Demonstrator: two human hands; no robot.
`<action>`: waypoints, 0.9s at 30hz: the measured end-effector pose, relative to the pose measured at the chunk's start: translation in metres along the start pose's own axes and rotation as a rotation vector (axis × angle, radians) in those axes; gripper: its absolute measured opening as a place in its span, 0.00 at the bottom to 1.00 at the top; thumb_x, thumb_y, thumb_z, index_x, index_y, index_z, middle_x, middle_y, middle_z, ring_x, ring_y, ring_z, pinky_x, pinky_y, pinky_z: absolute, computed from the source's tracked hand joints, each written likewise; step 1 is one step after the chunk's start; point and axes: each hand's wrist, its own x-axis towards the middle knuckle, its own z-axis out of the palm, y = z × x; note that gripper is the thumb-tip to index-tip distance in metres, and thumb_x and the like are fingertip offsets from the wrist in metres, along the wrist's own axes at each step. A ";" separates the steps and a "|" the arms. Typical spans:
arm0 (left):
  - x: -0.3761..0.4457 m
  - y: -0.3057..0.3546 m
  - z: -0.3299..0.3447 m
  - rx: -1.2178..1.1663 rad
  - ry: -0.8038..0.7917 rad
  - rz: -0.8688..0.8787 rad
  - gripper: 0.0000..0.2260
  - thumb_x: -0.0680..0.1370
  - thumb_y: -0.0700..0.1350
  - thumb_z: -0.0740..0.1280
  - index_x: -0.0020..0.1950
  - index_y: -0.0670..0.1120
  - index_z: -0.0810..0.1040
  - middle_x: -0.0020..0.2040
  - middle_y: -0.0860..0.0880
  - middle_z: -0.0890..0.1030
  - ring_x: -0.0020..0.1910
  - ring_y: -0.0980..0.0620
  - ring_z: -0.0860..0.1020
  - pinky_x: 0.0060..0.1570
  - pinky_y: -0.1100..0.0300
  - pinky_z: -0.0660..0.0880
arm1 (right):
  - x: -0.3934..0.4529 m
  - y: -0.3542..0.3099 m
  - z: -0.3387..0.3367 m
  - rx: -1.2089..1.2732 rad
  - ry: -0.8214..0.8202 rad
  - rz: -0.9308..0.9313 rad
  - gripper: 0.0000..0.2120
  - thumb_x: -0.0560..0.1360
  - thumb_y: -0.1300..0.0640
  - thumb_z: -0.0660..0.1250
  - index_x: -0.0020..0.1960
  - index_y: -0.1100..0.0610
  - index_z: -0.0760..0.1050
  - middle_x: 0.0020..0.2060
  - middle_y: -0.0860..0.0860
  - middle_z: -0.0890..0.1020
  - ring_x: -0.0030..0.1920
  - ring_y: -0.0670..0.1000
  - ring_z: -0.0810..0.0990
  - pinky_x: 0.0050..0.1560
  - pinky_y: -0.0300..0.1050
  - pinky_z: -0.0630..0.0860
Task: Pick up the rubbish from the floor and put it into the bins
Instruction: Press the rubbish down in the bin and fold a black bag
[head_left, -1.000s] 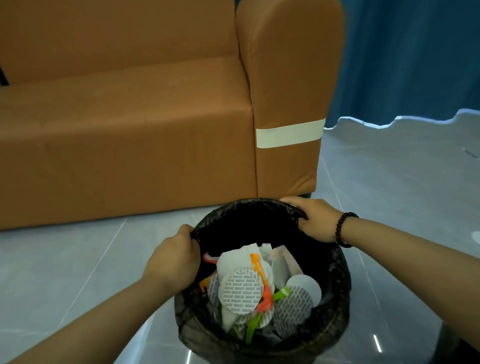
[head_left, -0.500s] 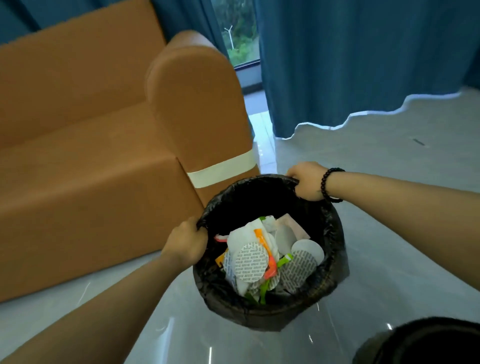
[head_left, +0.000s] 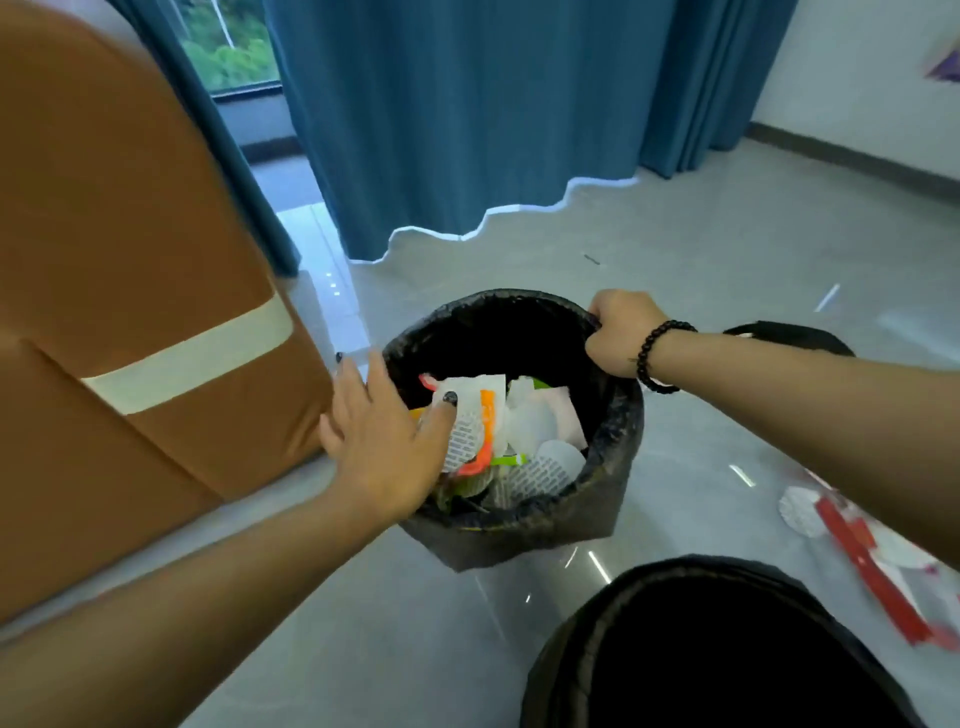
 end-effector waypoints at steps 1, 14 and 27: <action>-0.014 0.004 -0.001 0.014 0.032 0.192 0.35 0.76 0.61 0.58 0.78 0.51 0.48 0.78 0.51 0.45 0.77 0.50 0.45 0.74 0.47 0.46 | -0.002 0.002 -0.001 0.013 0.008 0.025 0.03 0.72 0.66 0.58 0.44 0.61 0.70 0.40 0.56 0.74 0.40 0.56 0.72 0.36 0.42 0.68; 0.039 0.028 0.015 0.037 0.001 0.118 0.30 0.72 0.55 0.70 0.68 0.45 0.63 0.65 0.44 0.68 0.65 0.42 0.69 0.60 0.47 0.70 | -0.061 0.058 -0.001 0.266 0.136 0.348 0.07 0.71 0.66 0.60 0.49 0.62 0.68 0.39 0.56 0.74 0.42 0.57 0.74 0.34 0.43 0.69; 0.063 -0.040 0.026 0.298 -0.350 0.121 0.04 0.78 0.40 0.59 0.50 0.41 0.70 0.45 0.41 0.77 0.43 0.42 0.75 0.40 0.55 0.69 | -0.111 0.068 0.048 0.367 -0.161 0.200 0.32 0.76 0.49 0.65 0.73 0.58 0.56 0.68 0.58 0.69 0.66 0.56 0.69 0.61 0.45 0.69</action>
